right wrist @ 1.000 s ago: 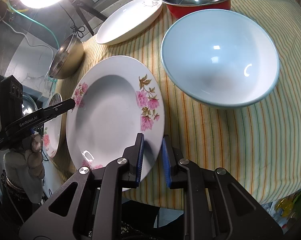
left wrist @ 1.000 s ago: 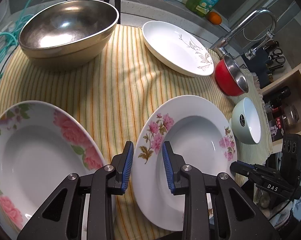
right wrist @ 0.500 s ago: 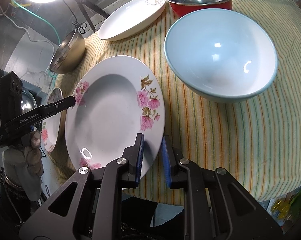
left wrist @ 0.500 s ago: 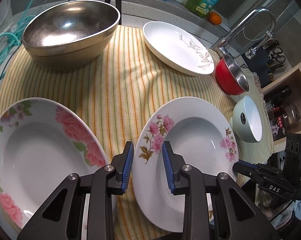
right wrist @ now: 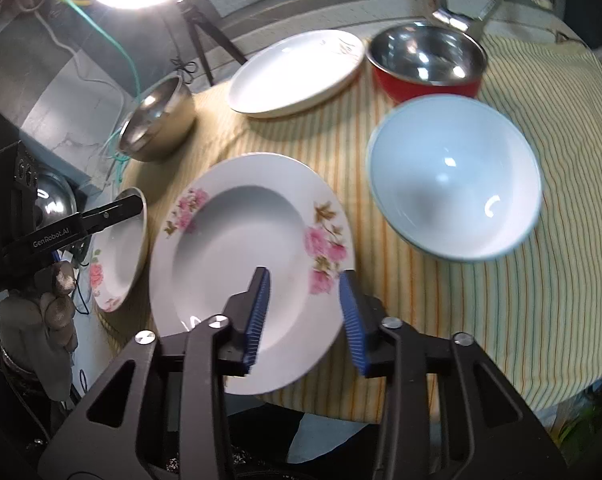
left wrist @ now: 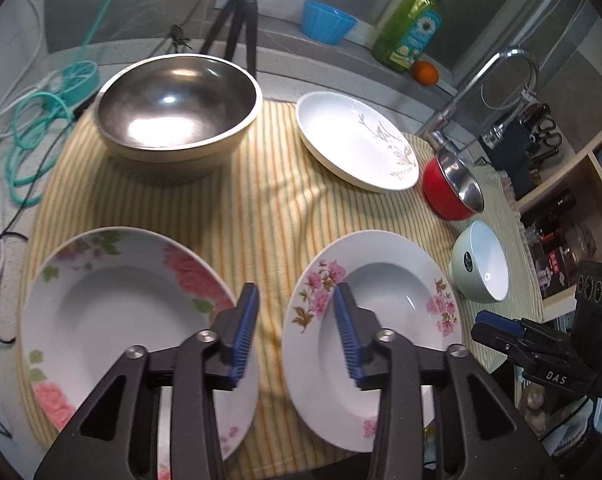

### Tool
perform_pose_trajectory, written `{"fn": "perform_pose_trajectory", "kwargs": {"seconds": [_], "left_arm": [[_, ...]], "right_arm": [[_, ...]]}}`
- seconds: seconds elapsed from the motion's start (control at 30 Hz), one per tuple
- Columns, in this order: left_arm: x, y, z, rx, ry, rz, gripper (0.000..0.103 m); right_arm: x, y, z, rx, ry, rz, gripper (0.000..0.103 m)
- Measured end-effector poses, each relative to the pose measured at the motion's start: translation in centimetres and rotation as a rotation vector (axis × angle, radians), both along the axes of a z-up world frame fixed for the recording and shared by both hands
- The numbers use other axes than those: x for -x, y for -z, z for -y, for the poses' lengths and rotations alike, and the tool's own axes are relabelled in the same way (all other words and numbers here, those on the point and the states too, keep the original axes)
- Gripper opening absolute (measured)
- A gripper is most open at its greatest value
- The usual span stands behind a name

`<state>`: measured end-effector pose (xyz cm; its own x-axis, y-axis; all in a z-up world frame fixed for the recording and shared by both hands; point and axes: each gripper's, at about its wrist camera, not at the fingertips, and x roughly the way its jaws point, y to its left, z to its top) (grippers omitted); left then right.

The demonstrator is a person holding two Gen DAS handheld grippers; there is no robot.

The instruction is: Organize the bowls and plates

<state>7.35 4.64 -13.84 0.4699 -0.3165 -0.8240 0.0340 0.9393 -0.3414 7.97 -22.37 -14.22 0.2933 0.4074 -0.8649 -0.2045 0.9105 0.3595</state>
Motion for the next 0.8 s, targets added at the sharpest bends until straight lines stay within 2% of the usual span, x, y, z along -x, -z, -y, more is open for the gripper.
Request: {"fn": "perform_pose_trajectory", "kwargs": {"seconds": [0.43, 0.8], "left_arm": [[5.4, -0.3, -7.3, 0.022, -0.258, 0.010, 0.045], [9.2, 1.0, -12.7, 0.035, -0.444, 0.001, 0.045]], "right_arm": [[-1.9, -0.6, -8.1, -0.047, -0.210, 0.029, 0.045], [-3.2, 0.8, -14.8, -0.085, -0.350, -0.015, 0.045]]}}
